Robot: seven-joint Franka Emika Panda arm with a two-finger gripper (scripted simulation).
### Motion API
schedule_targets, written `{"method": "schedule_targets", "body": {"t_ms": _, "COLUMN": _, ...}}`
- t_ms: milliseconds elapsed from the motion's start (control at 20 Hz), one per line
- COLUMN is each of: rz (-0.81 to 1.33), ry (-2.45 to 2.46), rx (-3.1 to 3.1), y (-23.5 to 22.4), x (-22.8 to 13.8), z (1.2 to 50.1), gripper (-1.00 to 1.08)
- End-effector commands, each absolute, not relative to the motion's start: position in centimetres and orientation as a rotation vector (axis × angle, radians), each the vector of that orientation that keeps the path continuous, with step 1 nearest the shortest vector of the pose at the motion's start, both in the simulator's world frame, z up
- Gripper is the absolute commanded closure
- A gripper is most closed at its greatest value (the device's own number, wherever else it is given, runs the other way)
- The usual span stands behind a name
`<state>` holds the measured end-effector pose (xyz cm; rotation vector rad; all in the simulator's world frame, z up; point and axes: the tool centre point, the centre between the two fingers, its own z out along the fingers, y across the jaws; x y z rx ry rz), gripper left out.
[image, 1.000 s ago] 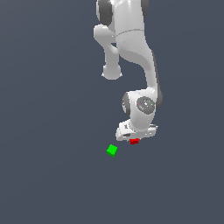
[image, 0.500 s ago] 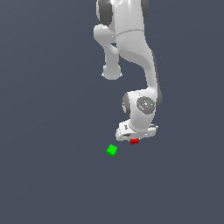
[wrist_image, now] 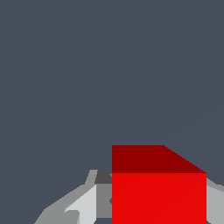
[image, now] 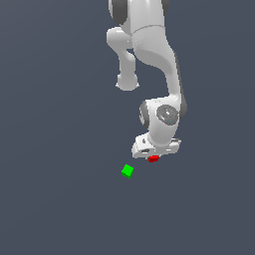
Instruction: Stack the red cube on top of the green cube.
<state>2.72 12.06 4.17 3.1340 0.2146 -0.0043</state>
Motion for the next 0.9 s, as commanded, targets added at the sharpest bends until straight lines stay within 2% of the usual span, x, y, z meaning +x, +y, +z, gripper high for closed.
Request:
{"method": "schedule_targets", "body": {"t_ms": 0, "rz": -0.001, "ry": 0.215, "rx": 3.134, "y": 12.1, "x": 2.8, "z": 5.8, "gripper": 1.08}}
{"method": "schedule_targets", "body": {"t_ms": 450, "rz": 0.0, "ry": 0.215, "rx": 3.134, "y": 12.1, "x": 2.7, "z": 11.2, "gripper": 1.08}}
{"method": "schedule_targets", "body": {"t_ms": 850, "rz": 0.002, "ry": 0.215, "rx": 3.134, "y": 11.9, "x": 2.9, "z": 11.8, "gripper": 1.08}}
